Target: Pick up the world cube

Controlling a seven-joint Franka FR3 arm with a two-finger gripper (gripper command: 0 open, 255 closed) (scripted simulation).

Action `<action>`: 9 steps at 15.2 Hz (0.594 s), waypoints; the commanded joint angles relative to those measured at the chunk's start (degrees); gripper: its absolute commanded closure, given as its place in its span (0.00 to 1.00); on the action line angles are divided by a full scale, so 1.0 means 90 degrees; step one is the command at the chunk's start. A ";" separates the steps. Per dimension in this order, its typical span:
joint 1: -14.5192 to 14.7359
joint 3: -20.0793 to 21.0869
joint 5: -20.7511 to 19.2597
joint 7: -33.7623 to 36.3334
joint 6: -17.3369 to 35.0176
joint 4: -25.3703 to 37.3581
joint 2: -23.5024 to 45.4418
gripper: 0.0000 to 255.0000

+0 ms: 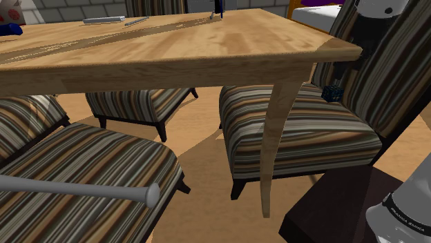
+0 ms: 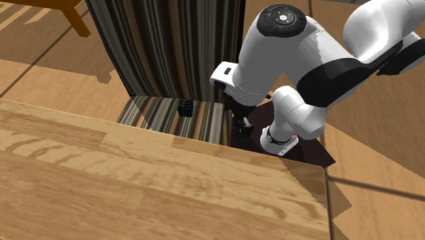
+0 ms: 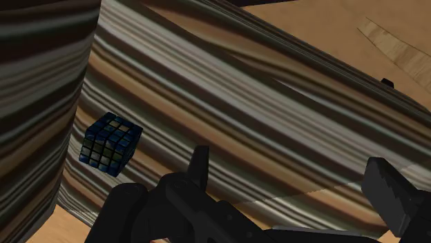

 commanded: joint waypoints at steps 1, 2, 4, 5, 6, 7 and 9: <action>0.0000 0.0000 0.0000 0.0000 0.0000 0.0000 0.0000 0.00; -0.0050 -0.0118 -0.0056 -0.0075 0.0124 -0.0051 0.0086 0.00; -0.0151 -0.0355 -0.0161 -0.0225 0.0374 -0.0134 0.0280 0.00; -0.0200 -0.0473 -0.0211 -0.0299 0.0500 -0.0166 0.0387 0.00; -0.0248 -0.0591 -0.0259 -0.0373 0.0625 -0.0191 0.0500 0.00; -0.0296 -0.0710 -0.0303 -0.0447 0.0751 -0.0209 0.0620 0.00; -0.0387 -0.0945 -0.0383 -0.0596 0.1002 -0.0226 0.0880 0.00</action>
